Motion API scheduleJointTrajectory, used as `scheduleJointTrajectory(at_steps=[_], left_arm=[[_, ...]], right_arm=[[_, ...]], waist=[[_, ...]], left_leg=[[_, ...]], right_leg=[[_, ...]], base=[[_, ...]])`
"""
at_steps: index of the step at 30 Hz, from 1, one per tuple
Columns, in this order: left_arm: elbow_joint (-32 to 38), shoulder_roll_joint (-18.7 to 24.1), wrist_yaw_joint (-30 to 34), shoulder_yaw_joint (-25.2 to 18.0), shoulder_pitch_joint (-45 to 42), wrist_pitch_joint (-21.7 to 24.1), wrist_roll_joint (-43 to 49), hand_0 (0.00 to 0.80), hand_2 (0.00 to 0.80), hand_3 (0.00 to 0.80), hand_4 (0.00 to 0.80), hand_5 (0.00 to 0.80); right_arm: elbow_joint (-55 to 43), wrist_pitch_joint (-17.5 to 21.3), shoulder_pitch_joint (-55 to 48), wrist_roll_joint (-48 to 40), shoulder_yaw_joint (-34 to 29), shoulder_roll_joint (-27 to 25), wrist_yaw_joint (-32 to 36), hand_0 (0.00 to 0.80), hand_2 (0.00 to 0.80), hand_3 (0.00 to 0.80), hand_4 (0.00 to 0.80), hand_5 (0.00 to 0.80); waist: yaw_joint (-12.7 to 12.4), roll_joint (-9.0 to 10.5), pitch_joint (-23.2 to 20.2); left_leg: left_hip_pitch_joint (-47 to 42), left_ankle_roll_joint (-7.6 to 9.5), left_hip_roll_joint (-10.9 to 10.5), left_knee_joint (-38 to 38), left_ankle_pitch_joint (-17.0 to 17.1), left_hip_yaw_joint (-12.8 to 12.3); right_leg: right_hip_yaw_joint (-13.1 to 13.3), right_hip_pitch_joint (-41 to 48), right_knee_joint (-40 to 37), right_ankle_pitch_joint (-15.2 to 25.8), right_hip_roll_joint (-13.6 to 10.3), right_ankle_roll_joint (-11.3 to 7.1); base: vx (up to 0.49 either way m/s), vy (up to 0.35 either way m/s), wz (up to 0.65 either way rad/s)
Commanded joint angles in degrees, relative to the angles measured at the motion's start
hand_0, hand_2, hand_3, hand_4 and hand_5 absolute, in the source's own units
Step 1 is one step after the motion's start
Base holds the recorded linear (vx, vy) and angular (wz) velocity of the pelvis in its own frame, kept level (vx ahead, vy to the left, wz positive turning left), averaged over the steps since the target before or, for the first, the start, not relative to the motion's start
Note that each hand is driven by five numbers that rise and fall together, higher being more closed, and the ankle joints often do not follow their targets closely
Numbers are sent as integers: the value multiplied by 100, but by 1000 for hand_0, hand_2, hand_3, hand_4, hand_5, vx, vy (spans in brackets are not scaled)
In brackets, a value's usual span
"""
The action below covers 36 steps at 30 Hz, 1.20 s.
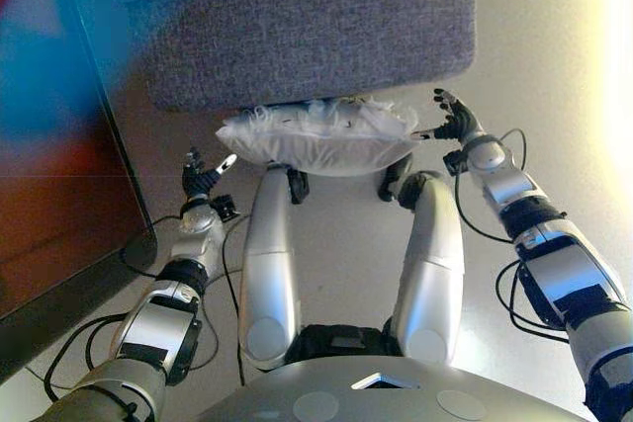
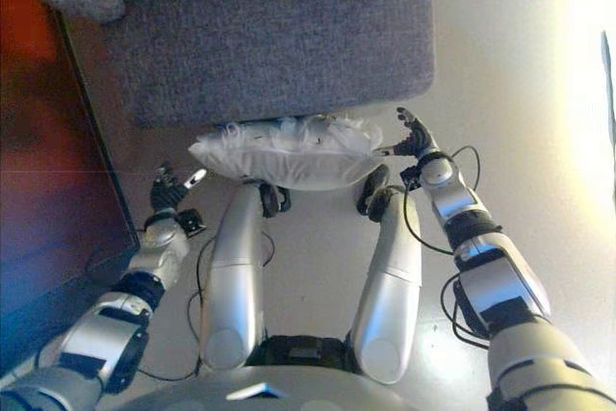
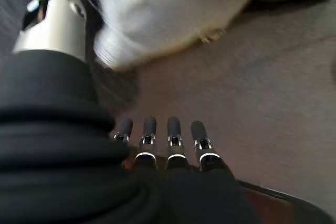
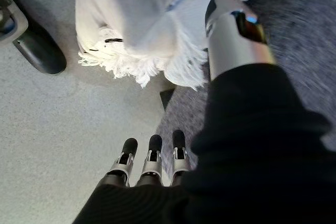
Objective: Pick up the cushion and take it to the sofa
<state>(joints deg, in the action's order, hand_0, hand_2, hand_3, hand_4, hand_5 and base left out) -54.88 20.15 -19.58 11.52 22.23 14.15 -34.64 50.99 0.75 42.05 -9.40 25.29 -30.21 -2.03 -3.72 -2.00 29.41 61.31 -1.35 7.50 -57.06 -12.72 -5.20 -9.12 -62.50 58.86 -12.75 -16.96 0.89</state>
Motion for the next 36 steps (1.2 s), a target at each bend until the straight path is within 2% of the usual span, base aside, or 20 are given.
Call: scheduleJointTrajectory(at_steps=[1,8,13,18,25,36], left_arm=[[-115,-31,354,-123,-259,-84,-56,0,0,0,0,0],[-306,170,646,-84,190,-274,-397,0,0,0,0,0],[-124,326,801,141,570,-268,-222,0,0,0,0,0],[-237,613,909,173,918,-335,-166,0,0,0,0,0],[-537,993,807,268,1403,-371,-10,0,0,0,0,0],[-571,994,854,284,1810,-7,-294,0,0,0,0,0]], right_arm=[[-122,-41,119,181,24,-239,272,0,0,0,0,0],[-436,-133,253,91,174,-410,638,0,0,0,0,0],[-724,-219,262,58,274,-560,887,0,0,0,0,0],[-995,-207,218,232,421,-784,1275,0,0,0,0,0],[-1211,-20,437,1259,951,-1041,1112,0,0,0,0,0],[-1384,-43,1100,1422,1426,-946,630,0,0,0,0,0]], waist=[[34,-84,-67],[247,-78,-46],[364,-58,-5],[470,5,20],[549,70,35],[557,-4,38]], left_leg=[[127,43,-45,-516,-595,245],[823,58,135,-1282,-769,288],[1078,61,212,-1502,-799,281],[1251,40,319,-1683,-826,278],[1447,10,427,-1784,-823,277],[1719,-37,393,-1693,-782,212]], right_leg=[[674,-31,82,119,-174,-479],[877,-707,705,-57,-94,-419],[931,-942,861,-92,-61,-404],[967,-1097,990,-124,-55,-391],[988,-1280,1025,-114,-34,-373],[1004,-1564,960,-119,34,-328]], base=[[-20,50,8],[-13,70,-2],[1,63,-7],[12,48,-4],[3,30,-9],[-5,34,-3]])
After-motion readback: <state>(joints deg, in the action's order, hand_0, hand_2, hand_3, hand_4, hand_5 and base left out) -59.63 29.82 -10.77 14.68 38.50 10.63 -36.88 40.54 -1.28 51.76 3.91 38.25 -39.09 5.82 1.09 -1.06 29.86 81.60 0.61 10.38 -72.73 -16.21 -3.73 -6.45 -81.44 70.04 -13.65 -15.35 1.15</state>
